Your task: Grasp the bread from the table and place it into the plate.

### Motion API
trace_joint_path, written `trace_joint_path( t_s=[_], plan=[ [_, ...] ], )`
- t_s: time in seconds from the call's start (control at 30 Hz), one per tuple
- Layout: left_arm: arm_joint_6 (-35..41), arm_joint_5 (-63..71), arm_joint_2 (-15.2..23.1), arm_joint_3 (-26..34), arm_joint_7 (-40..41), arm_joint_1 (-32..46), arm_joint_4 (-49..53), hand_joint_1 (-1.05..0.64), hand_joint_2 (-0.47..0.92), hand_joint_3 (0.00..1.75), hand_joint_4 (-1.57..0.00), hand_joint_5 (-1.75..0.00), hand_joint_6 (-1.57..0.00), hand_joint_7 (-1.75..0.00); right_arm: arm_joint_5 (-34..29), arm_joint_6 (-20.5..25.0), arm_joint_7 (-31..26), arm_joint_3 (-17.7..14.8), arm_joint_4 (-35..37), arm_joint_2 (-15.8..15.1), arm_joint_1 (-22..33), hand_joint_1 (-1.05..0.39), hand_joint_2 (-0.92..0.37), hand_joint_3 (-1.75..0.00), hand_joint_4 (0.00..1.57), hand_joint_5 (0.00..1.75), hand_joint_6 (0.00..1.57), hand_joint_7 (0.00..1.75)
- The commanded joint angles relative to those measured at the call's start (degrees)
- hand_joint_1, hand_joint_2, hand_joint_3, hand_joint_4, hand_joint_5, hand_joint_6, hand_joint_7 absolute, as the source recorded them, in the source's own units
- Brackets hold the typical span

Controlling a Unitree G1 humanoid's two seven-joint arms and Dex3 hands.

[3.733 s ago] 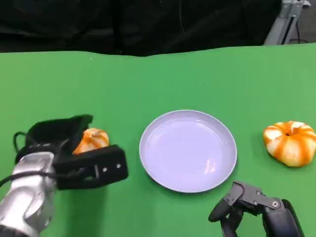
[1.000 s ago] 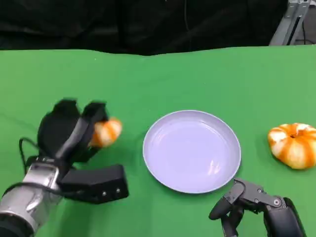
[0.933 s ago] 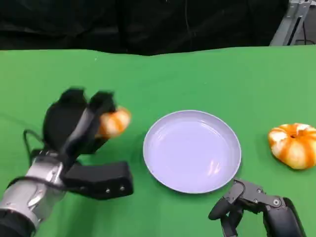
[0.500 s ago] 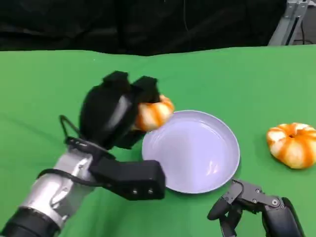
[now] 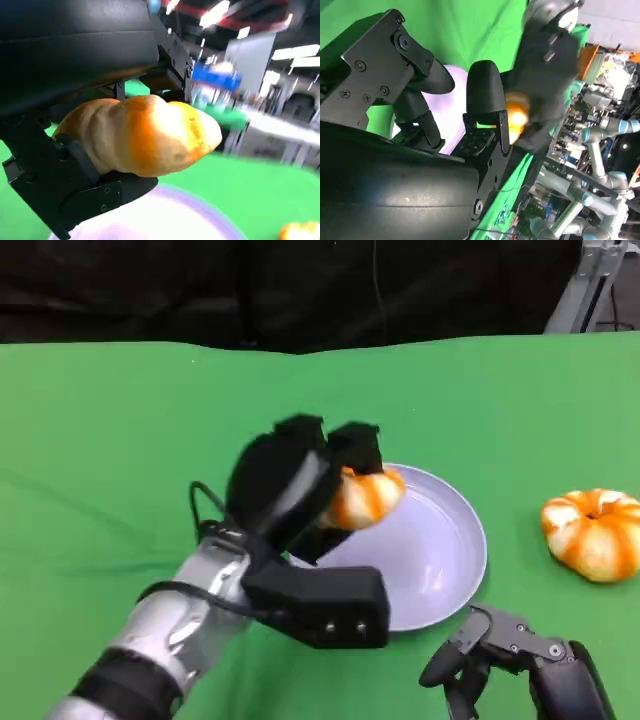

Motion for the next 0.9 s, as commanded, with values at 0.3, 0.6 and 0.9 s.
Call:
trace_joint_path(
  t_s=[0.3,0.6,0.9],
  plan=[
    [7.41,-0.99,1.92,-2.51,-25.67,-3.02,-3.12,-0.74,0.92,0.31,-0.01,-0.36,-0.17,-0.02,-0.1,-0.78,-0.7,-0.37,0.2,-0.33,0.08,-0.01,-0.29,-1.37,0.84,1.68,0.85,1.26],
    [7.83,-1.93,4.7,-2.1,-31.76,-2.11,-8.19,-0.94,0.92,0.46,0.0,-0.03,-0.02,0.0,0.17,-0.67,-0.51,-0.52,0.2,-0.52,0.07,0.0,-0.28,-1.38,0.83,1.67,0.85,1.26],
    [8.31,-10.37,11.23,3.85,-41.08,3.84,-23.81,-0.87,0.92,0.39,-0.03,-0.02,-0.07,-0.03,0.69,-0.27,-0.26,-0.65,0.02,-0.41,-0.01,-0.01,-0.28,-1.37,0.83,1.65,0.86,1.26]
  ],
)
